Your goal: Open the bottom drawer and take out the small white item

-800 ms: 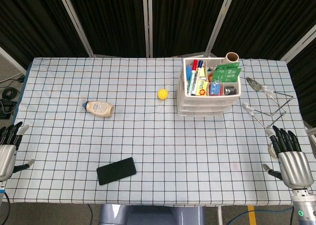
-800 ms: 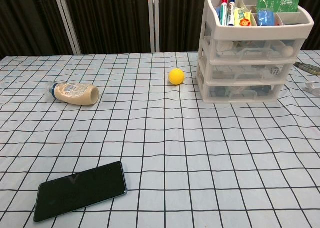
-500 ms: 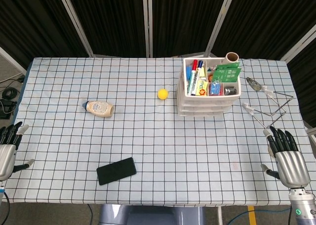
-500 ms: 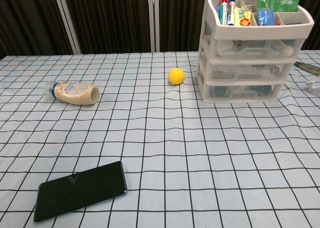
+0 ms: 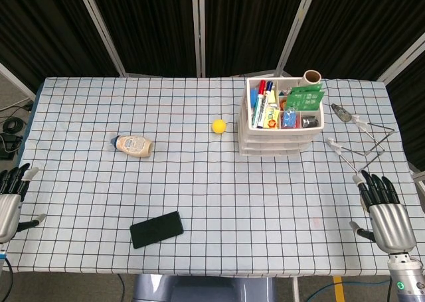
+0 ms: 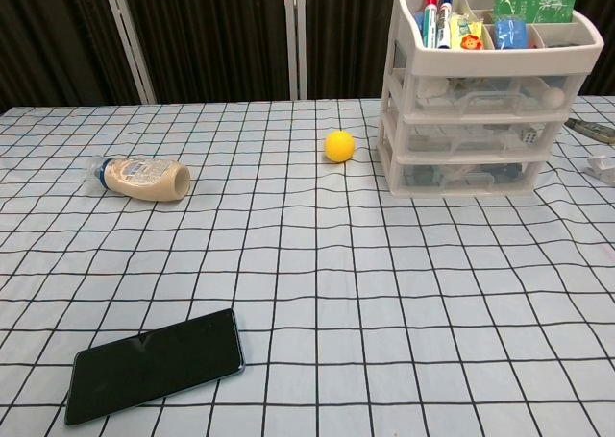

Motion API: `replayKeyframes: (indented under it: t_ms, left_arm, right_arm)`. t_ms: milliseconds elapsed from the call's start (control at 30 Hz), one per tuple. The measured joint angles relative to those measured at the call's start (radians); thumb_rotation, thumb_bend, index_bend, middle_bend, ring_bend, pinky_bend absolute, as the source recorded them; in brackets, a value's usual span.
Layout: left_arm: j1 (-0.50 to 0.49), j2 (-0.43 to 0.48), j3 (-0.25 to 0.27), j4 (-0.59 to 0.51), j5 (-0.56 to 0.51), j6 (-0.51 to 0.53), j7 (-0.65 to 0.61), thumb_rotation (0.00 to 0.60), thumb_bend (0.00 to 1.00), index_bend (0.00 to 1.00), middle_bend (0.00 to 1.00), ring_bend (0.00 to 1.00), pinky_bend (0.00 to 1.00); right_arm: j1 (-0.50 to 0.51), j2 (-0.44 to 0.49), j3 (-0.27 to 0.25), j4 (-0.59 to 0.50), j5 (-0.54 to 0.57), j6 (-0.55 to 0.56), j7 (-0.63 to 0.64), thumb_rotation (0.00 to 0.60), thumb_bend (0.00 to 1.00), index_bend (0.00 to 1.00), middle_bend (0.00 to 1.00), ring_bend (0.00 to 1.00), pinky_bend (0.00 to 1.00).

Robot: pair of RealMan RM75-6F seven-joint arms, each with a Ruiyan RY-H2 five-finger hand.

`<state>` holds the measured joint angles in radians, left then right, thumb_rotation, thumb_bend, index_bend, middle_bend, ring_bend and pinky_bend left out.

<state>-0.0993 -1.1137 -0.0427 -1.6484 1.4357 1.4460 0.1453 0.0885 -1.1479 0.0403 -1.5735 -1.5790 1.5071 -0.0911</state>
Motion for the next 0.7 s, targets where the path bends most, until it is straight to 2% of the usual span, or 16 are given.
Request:
replayKeyframes:
  t_ms: [167, 200, 233, 300, 333, 367, 400, 533, 700]
  left_arm:
    - [0.003, -0.001, 0.001, -0.002, -0.001, 0.004, 0.006, 0.6, 0.0, 0.0, 0.0, 0.0, 0.0]
    - [0.003, -0.001, 0.0, -0.003, -0.001, 0.005, 0.007, 0.6, 0.0, 0.0, 0.0, 0.0, 0.0]
    - [0.004, 0.0, 0.0, -0.004, 0.0, 0.008, 0.006, 0.6, 0.0, 0.0, 0.0, 0.0, 0.0]
    - [0.006, 0.001, -0.002, -0.006, 0.001, 0.015, 0.004, 0.6, 0.0, 0.0, 0.0, 0.0, 0.0]
    - [0.007, 0.002, -0.002, -0.007, 0.001, 0.018, 0.003, 0.6, 0.0, 0.0, 0.0, 0.0, 0.0]
    - [0.008, 0.002, -0.003, -0.008, 0.001, 0.02, 0.001, 0.6, 0.0, 0.0, 0.0, 0.0, 0.0]
    - [0.009, 0.003, -0.003, -0.008, 0.002, 0.022, -0.001, 0.6, 0.0, 0.0, 0.0, 0.0, 0.0]
    - [0.013, 0.004, -0.007, -0.009, 0.004, 0.031, -0.011, 0.6, 0.0, 0.0, 0.0, 0.0, 0.0]
    - [0.014, 0.004, -0.008, -0.007, 0.01, 0.038, -0.015, 0.6, 0.0, 0.0, 0.0, 0.0, 0.0]
  right_arm:
    - [0.002, 0.002, -0.003, -0.003, -0.009, -0.001, 0.002, 0.6, 0.03, 0.01, 0.0, 0.0, 0.0]
    - [0.003, 0.001, -0.003, -0.003, -0.013, 0.0, 0.004, 0.6, 0.03, 0.04, 0.04, 0.04, 0.07]
    - [0.004, -0.002, -0.003, -0.003, -0.017, 0.004, 0.006, 0.6, 0.03, 0.06, 0.1, 0.11, 0.16]
    - [0.006, -0.01, 0.002, 0.001, -0.022, 0.013, 0.009, 0.6, 0.04, 0.12, 0.38, 0.41, 0.45]
    - [0.007, -0.017, 0.006, 0.005, -0.027, 0.022, 0.01, 0.6, 0.05, 0.14, 0.56, 0.59, 0.59]
    - [0.008, -0.023, 0.011, 0.008, -0.03, 0.03, 0.012, 0.6, 0.05, 0.15, 0.68, 0.71, 0.67]
    - [0.01, -0.032, 0.015, 0.011, -0.033, 0.038, 0.016, 0.6, 0.06, 0.16, 0.75, 0.77, 0.72]
    - [0.028, -0.063, 0.025, 0.012, -0.035, 0.03, 0.081, 0.6, 0.13, 0.16, 0.86, 0.88, 0.79]
    - [0.074, -0.081, 0.045, -0.048, 0.012, -0.064, 0.175, 0.6, 0.37, 0.13, 0.93, 0.95, 0.84]
